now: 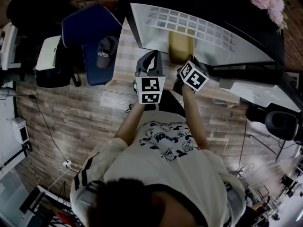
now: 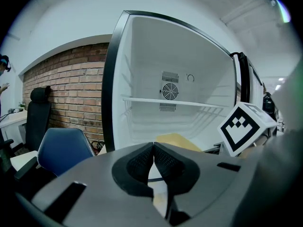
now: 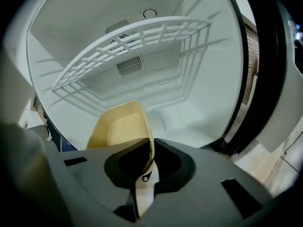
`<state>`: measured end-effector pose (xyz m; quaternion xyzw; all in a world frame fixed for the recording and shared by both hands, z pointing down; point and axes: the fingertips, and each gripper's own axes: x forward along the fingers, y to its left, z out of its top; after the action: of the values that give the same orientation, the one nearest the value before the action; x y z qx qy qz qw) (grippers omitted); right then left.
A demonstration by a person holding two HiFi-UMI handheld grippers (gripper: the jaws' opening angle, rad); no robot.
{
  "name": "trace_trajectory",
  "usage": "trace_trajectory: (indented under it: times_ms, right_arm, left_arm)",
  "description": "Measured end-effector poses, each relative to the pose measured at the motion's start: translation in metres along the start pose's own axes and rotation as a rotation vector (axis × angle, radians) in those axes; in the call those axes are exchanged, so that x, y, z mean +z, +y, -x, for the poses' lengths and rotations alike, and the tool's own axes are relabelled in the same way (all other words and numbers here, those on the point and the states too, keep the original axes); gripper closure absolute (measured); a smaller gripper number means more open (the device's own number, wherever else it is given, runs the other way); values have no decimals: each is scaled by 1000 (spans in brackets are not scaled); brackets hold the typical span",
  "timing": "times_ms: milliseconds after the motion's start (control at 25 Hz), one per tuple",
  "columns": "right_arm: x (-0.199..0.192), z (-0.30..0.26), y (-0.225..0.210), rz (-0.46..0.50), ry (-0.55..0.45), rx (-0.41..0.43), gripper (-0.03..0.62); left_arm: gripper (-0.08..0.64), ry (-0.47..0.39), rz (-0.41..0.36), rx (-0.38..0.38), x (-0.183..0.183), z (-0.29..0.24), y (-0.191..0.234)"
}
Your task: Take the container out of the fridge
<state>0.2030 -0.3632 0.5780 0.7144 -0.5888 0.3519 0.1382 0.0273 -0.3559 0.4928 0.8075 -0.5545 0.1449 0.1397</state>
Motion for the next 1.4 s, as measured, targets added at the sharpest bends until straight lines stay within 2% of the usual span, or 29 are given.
trace_trajectory:
  times_ms: [760,1400]
  right_arm:
    - [-51,72,-17,-67,-10,-61,545]
    - [-85,111,-15,-99,-11,-83,545]
  left_arm:
    - [541,-25,-29,-66,-16,55,-11]
    - [541,-36,-49,-106,-23,88,-11]
